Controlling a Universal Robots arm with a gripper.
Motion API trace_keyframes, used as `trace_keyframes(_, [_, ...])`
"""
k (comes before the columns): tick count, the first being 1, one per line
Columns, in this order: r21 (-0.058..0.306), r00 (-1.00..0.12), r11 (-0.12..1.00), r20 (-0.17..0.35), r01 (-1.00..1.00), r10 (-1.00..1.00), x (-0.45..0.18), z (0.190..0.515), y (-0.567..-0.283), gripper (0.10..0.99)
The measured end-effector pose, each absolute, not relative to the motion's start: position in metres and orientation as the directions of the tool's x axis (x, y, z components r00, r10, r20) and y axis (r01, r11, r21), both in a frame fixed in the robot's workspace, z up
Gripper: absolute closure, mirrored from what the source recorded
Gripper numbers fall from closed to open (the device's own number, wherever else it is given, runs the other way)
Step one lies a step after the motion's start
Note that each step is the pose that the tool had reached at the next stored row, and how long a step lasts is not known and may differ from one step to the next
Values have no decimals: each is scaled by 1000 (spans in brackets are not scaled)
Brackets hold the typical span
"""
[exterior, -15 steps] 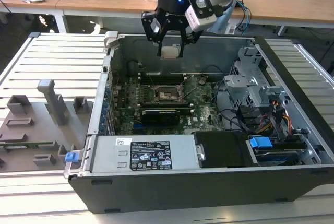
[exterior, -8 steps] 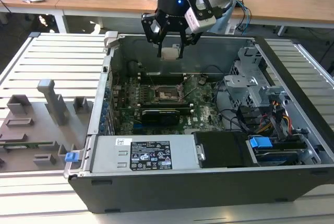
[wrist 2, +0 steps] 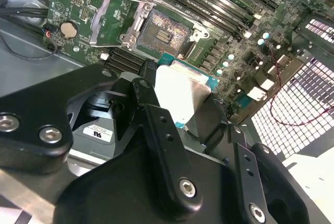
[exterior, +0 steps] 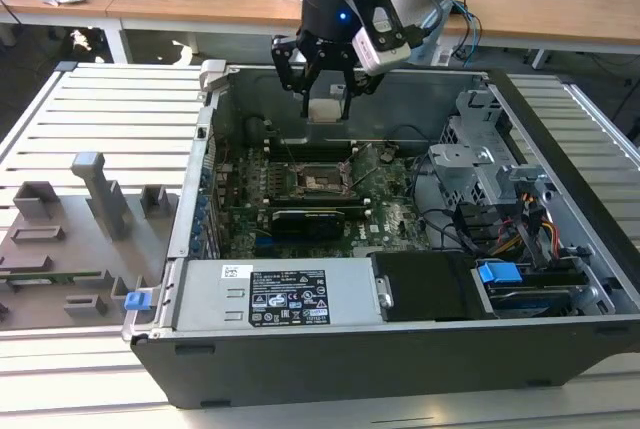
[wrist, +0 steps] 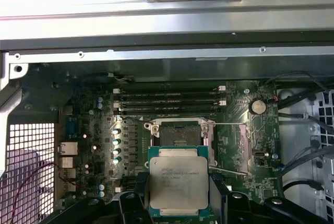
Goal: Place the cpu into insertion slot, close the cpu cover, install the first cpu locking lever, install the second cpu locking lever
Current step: 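Place the cpu into insertion slot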
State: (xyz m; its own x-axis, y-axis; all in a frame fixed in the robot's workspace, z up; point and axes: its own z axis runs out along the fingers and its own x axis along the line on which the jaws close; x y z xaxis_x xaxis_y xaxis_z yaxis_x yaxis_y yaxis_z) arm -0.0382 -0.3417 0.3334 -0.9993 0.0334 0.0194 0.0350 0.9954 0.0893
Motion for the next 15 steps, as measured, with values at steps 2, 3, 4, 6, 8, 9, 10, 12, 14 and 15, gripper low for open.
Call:
trace_keyframes(2, [89,-999,995,19,35,33,-38,332,-342,545])
trace_keyframes(3, [89,-999,995,19,35,34,-38,331,-342,545])
trace_keyframes(4, [89,-999,995,19,35,34,-38,330,-342,545])
trace_keyframes(6, [89,-999,995,19,35,34,-38,328,-342,545])
trace_keyframes(8, [89,-999,995,19,35,34,-38,326,-342,545])
trace_keyframes(9, [89,-999,995,19,35,34,-38,326,-342,545])
trace_keyframes(10, [89,-999,995,19,35,34,-38,325,-342,545])
trace_keyframes(12, [89,-999,995,19,35,34,-38,324,-342,545])
trace_keyframes(14, [89,-999,995,19,35,34,-38,323,-342,545])
trace_keyframes(15, [89,-999,995,19,35,34,-38,322,-342,545])
